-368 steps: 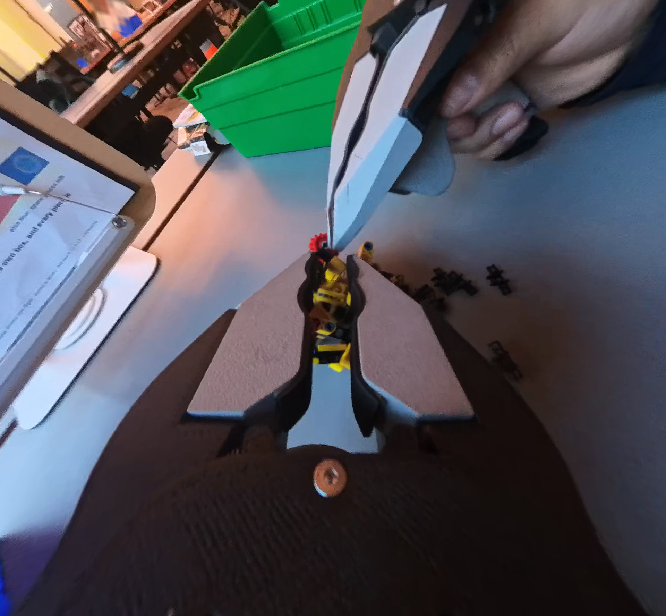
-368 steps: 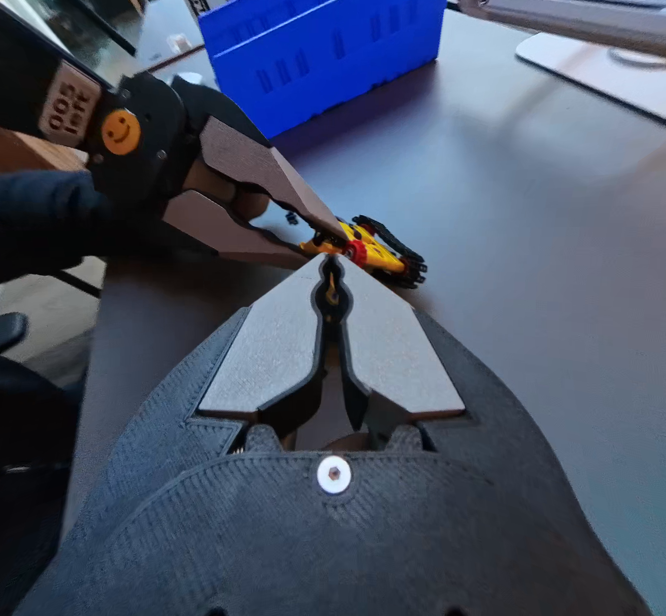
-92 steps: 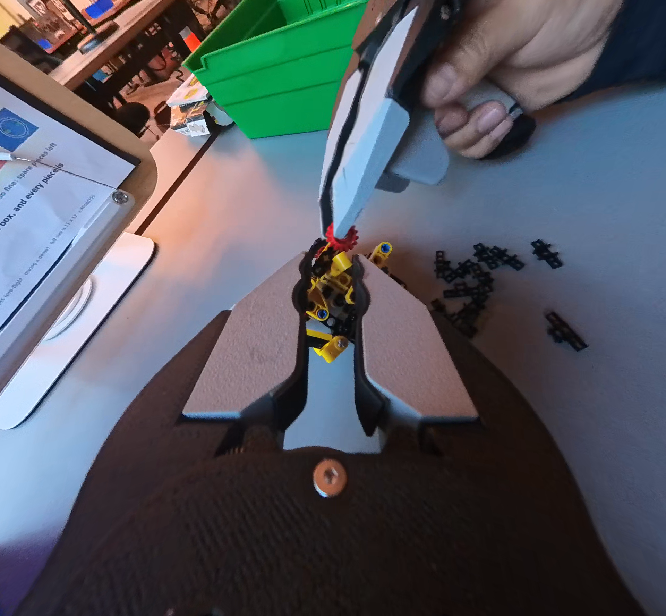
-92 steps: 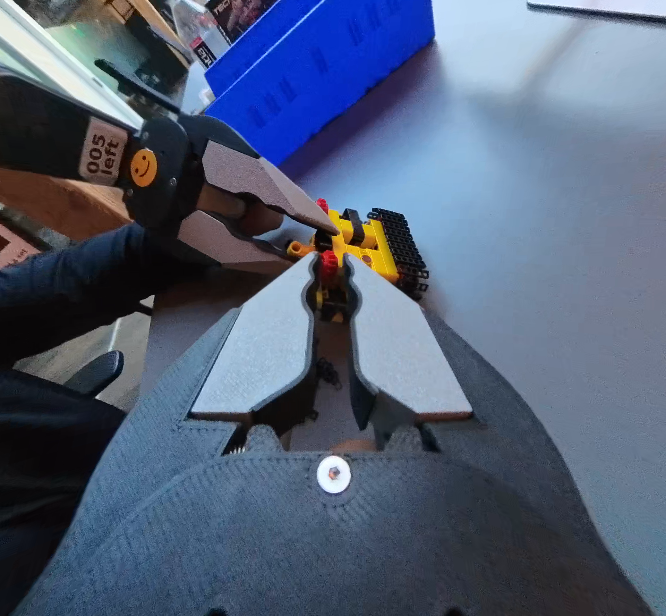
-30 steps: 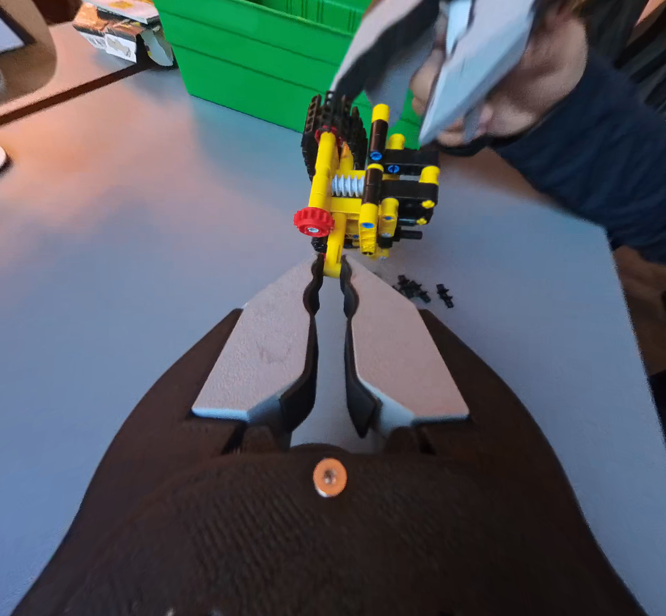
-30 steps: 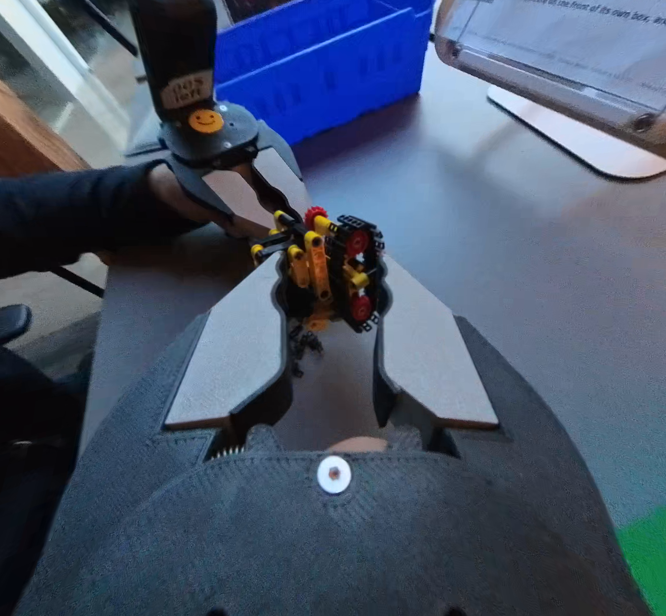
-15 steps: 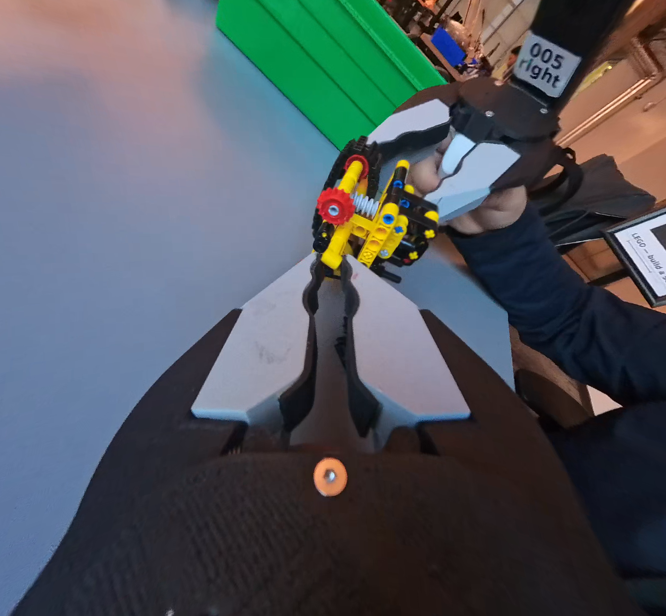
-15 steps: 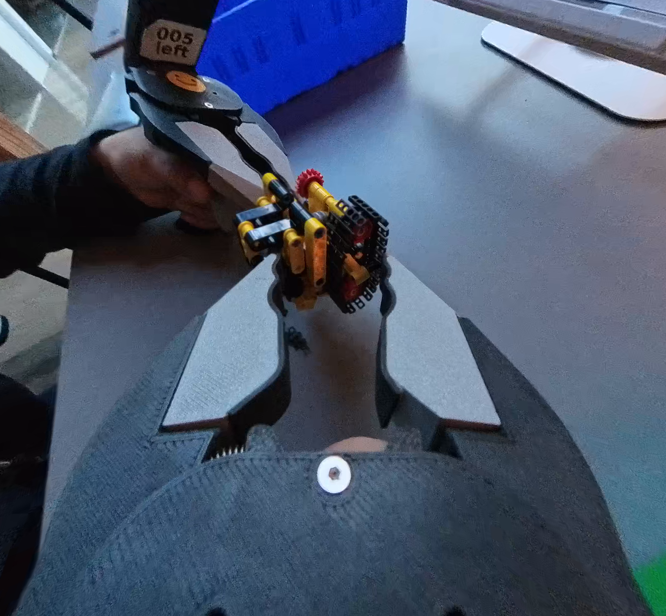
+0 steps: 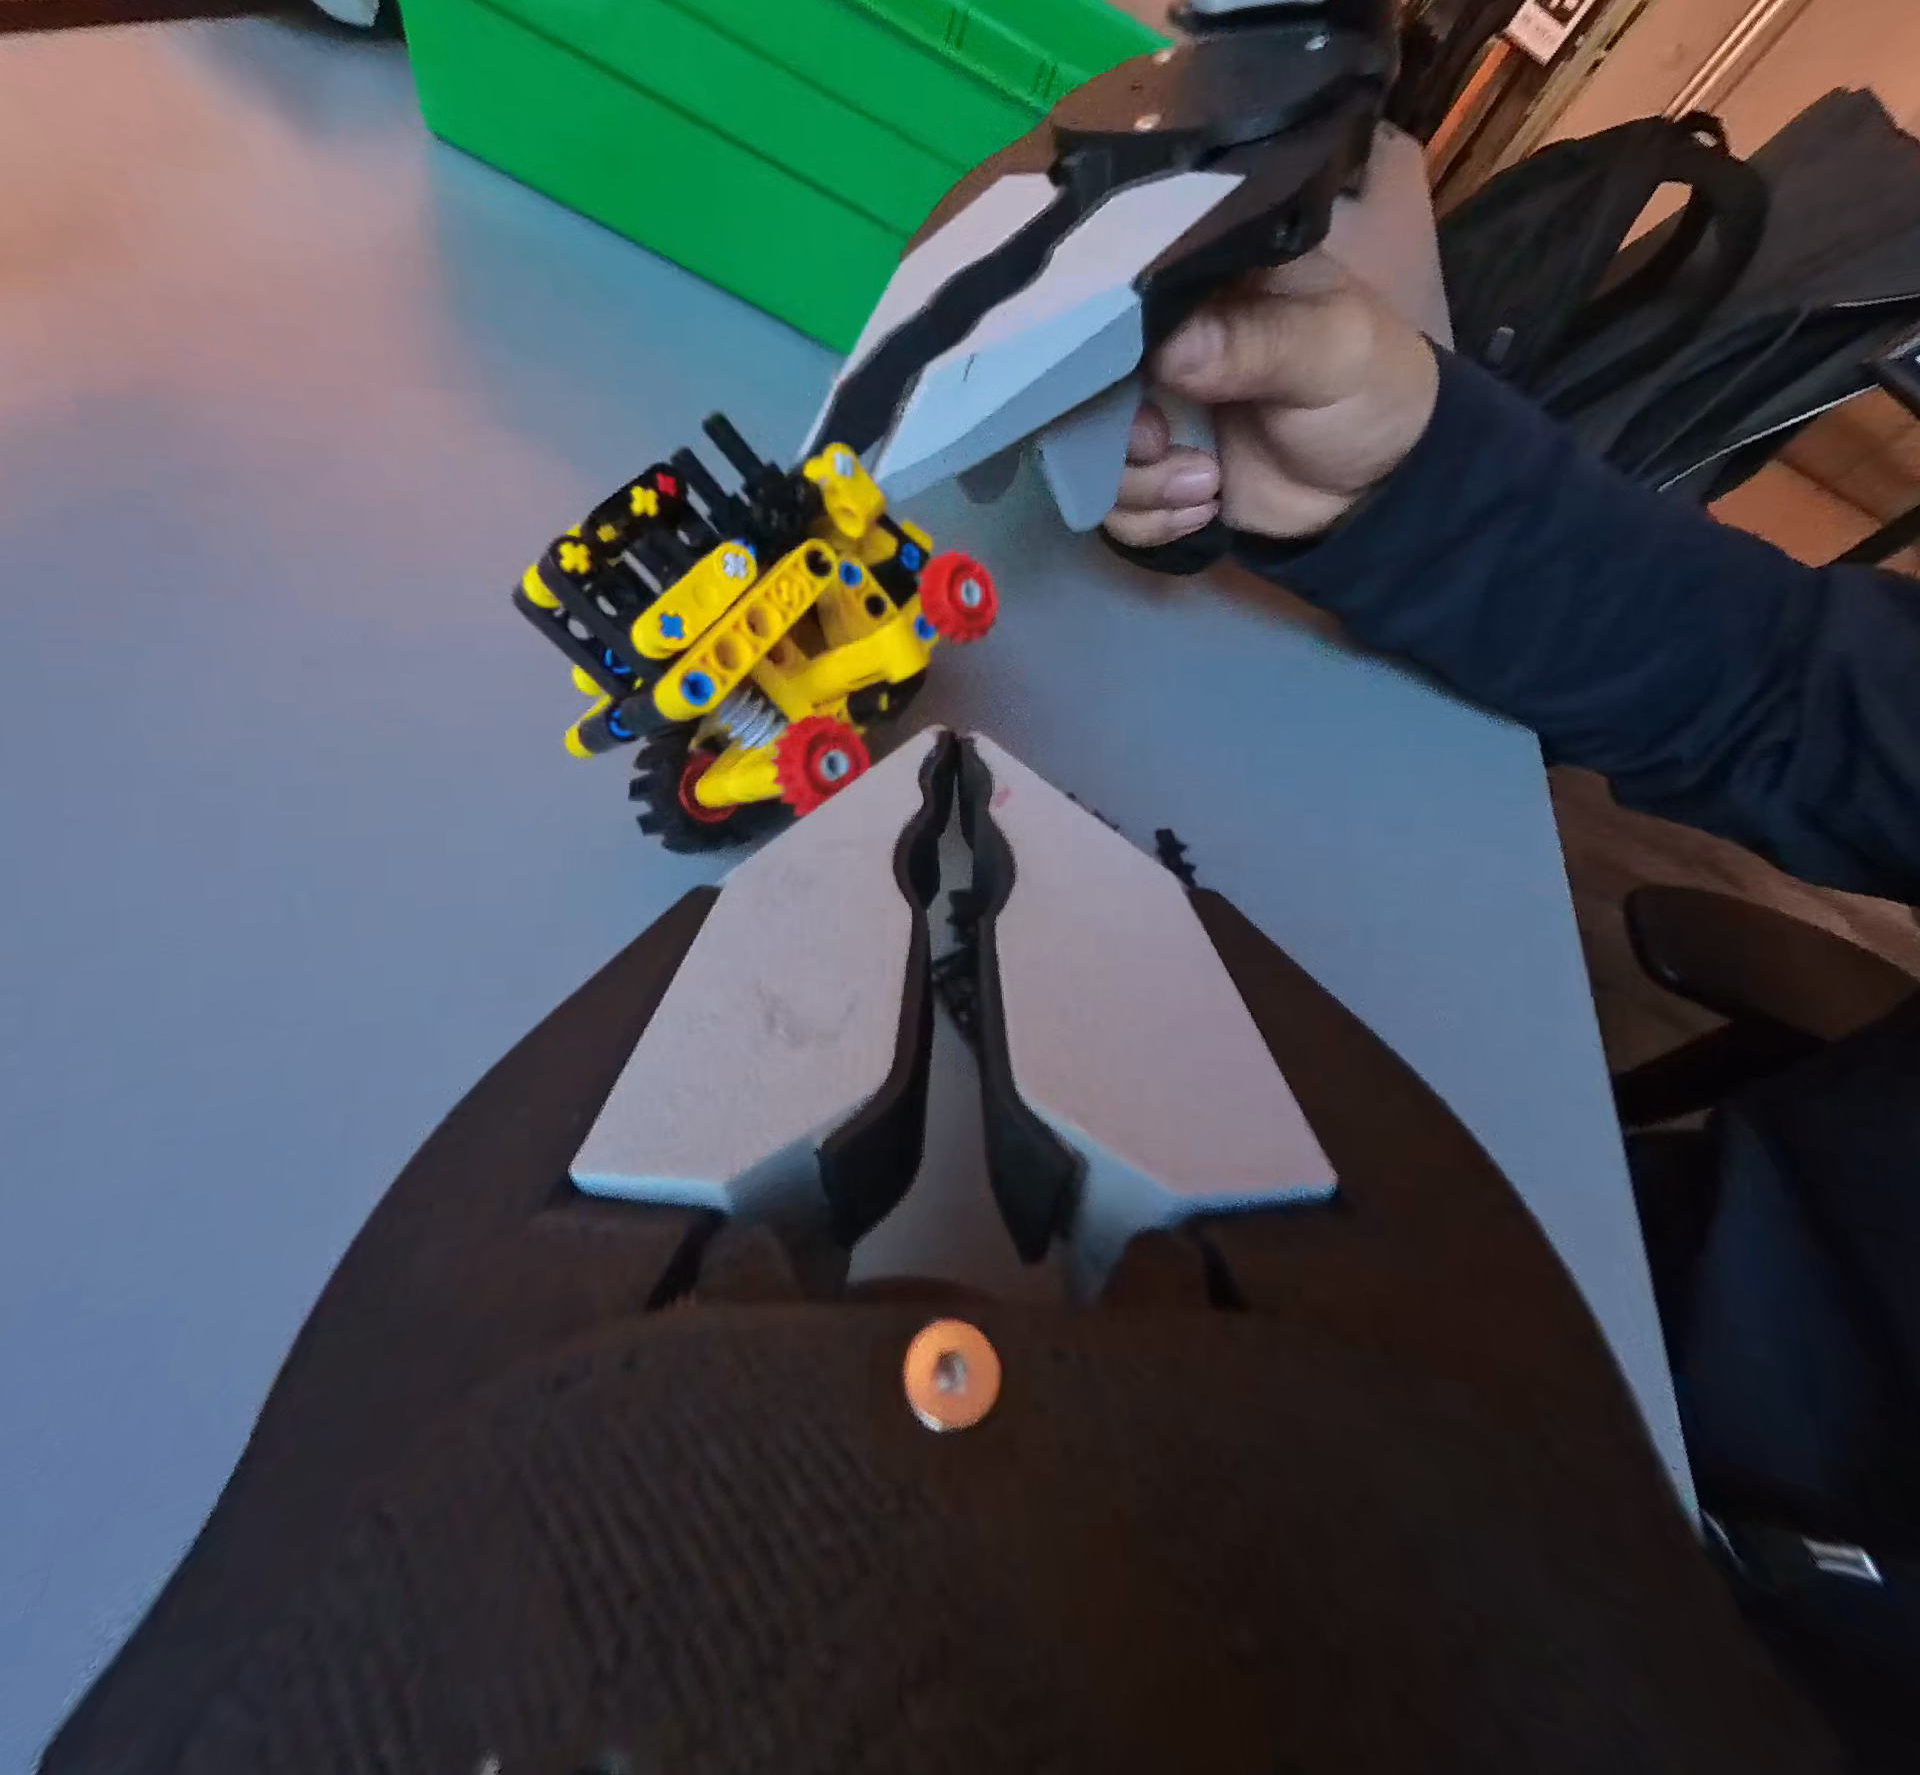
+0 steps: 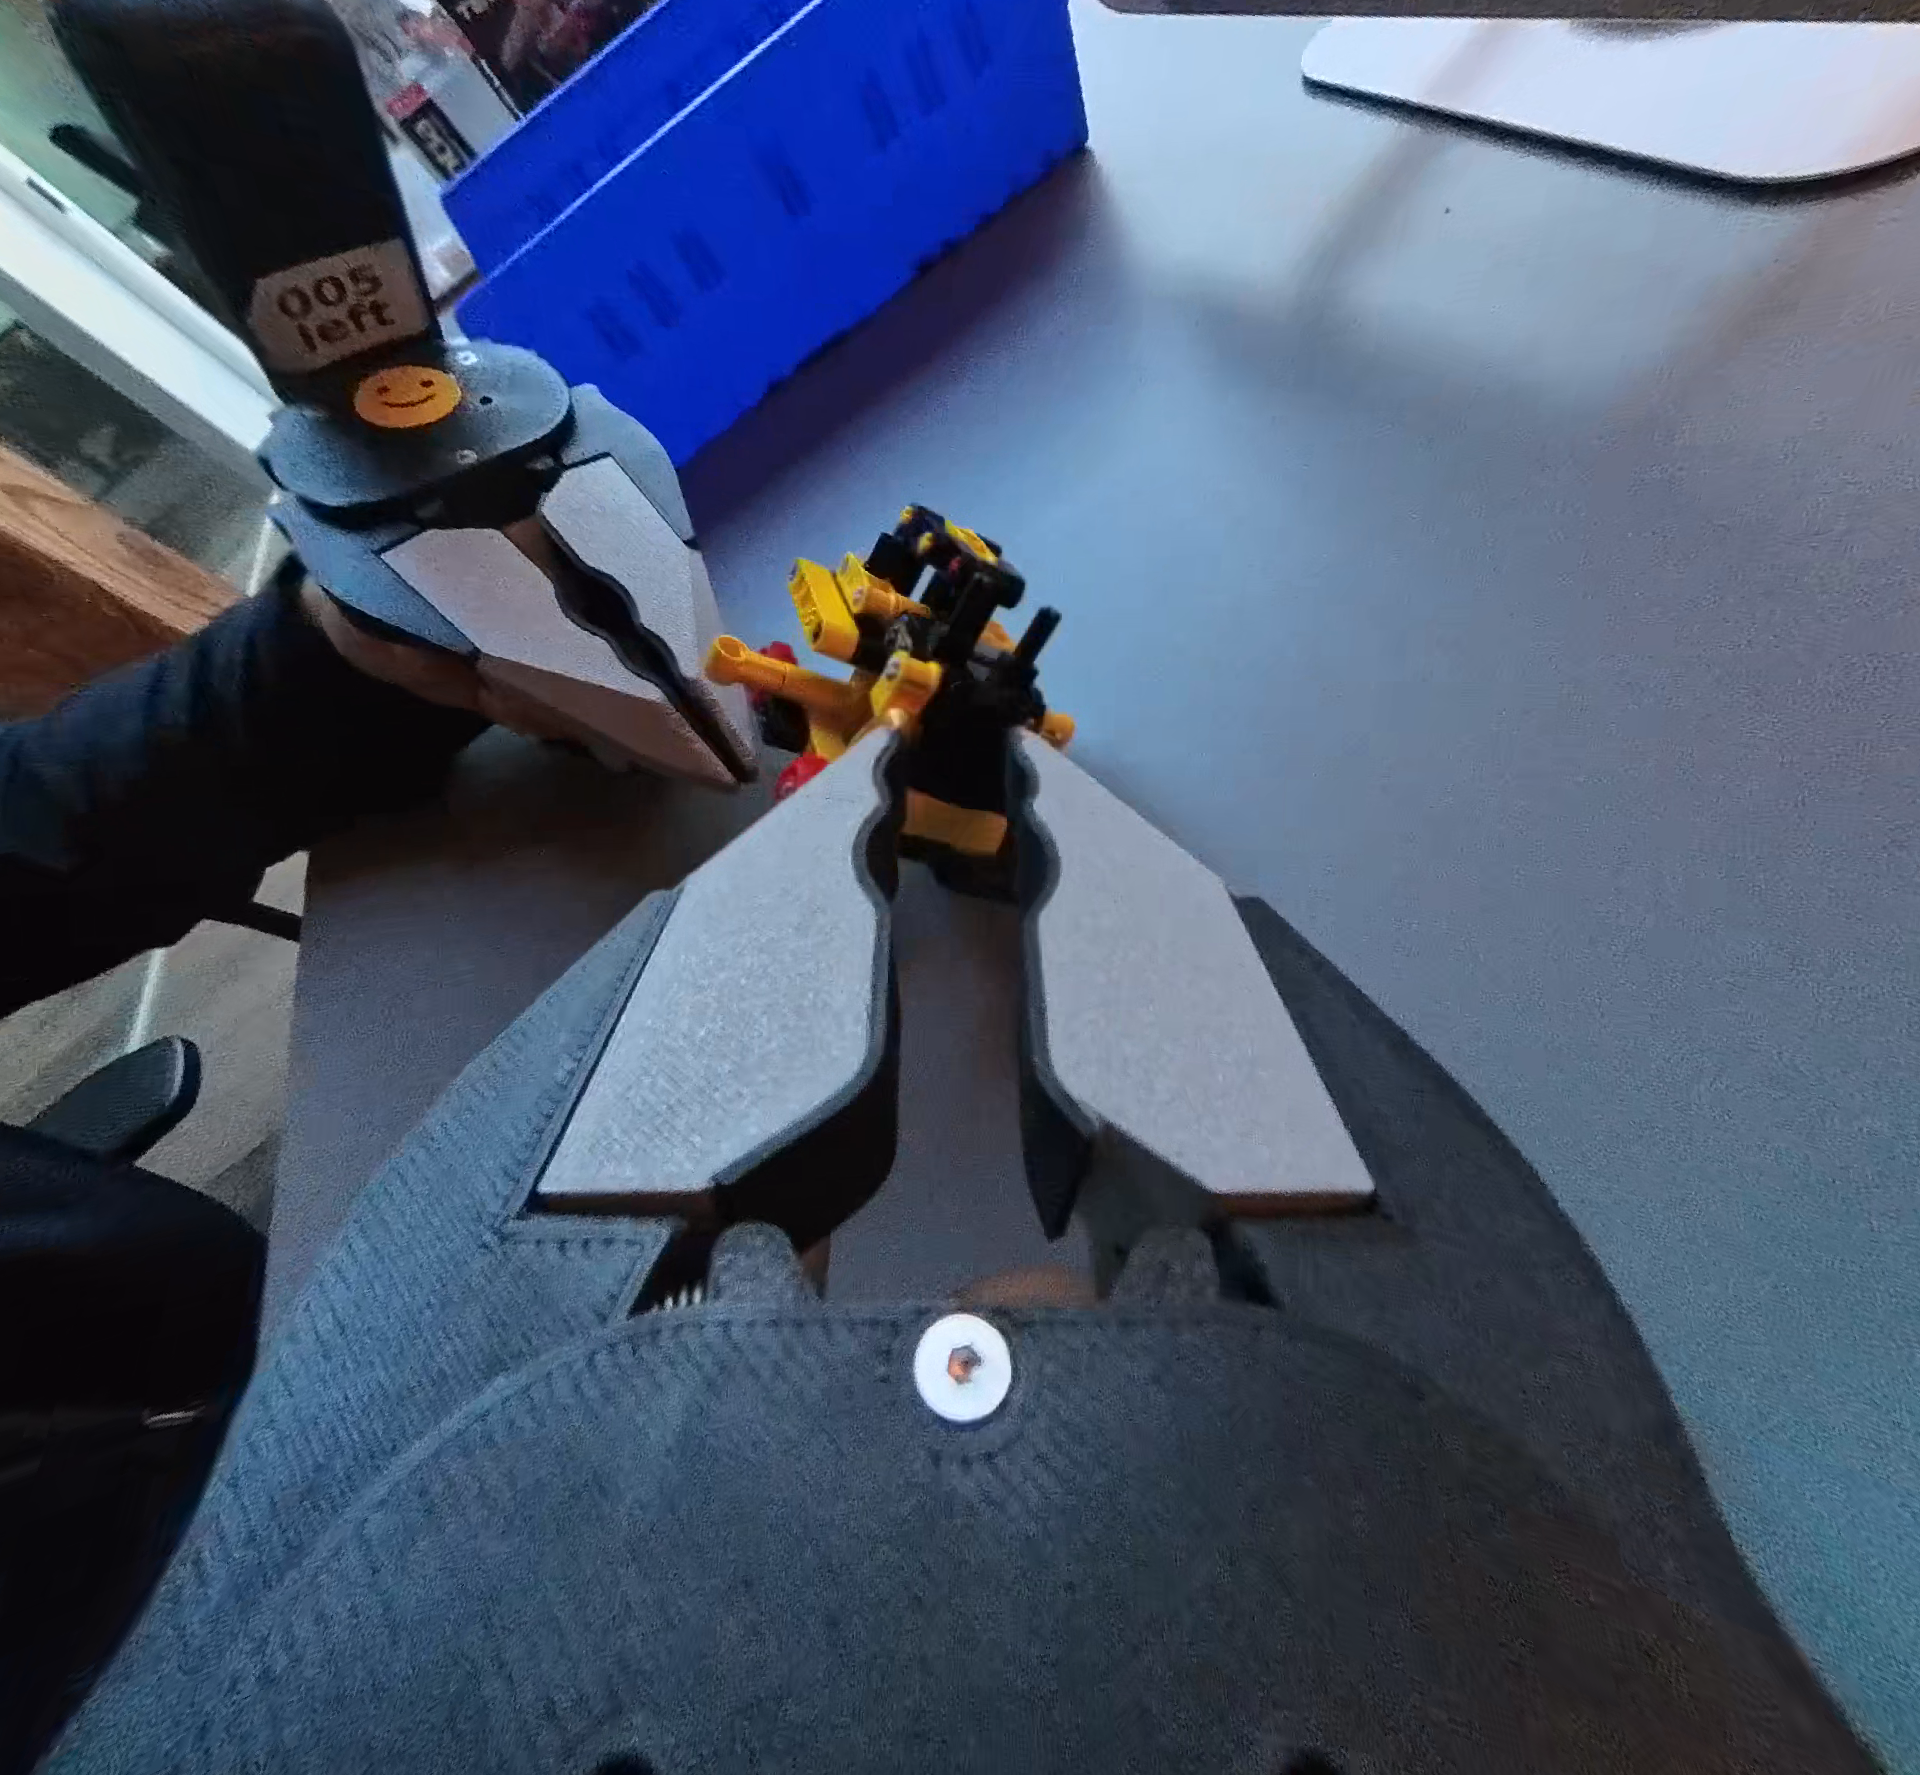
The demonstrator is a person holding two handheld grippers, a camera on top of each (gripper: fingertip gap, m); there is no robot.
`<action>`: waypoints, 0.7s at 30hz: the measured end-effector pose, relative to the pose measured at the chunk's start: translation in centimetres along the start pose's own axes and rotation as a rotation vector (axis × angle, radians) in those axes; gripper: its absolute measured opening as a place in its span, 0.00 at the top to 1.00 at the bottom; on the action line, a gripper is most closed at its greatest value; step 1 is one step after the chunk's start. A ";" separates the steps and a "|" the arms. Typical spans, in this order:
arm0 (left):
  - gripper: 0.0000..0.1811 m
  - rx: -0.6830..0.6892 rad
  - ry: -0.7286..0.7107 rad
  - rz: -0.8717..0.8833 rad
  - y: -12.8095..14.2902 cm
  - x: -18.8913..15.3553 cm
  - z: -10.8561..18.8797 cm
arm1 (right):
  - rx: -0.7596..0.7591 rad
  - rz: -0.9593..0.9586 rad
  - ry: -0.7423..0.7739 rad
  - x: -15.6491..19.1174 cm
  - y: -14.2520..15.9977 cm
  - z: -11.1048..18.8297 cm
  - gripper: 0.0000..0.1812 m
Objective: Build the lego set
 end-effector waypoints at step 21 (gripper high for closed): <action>0.72 0.124 -0.428 -0.649 0.4 -2.4 -0.8 | 0.115 0.178 0.125 -0.2 0.8 -1.0 0.84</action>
Point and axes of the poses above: each gripper's, where its closed fingertips meet, z back along the fingers, y out of its underside, x = y × z across the jaws, the point moved 10 cm from there along z, back along the fingers, and after that the axes turned 1 degree about x, right-handed, at the moved point
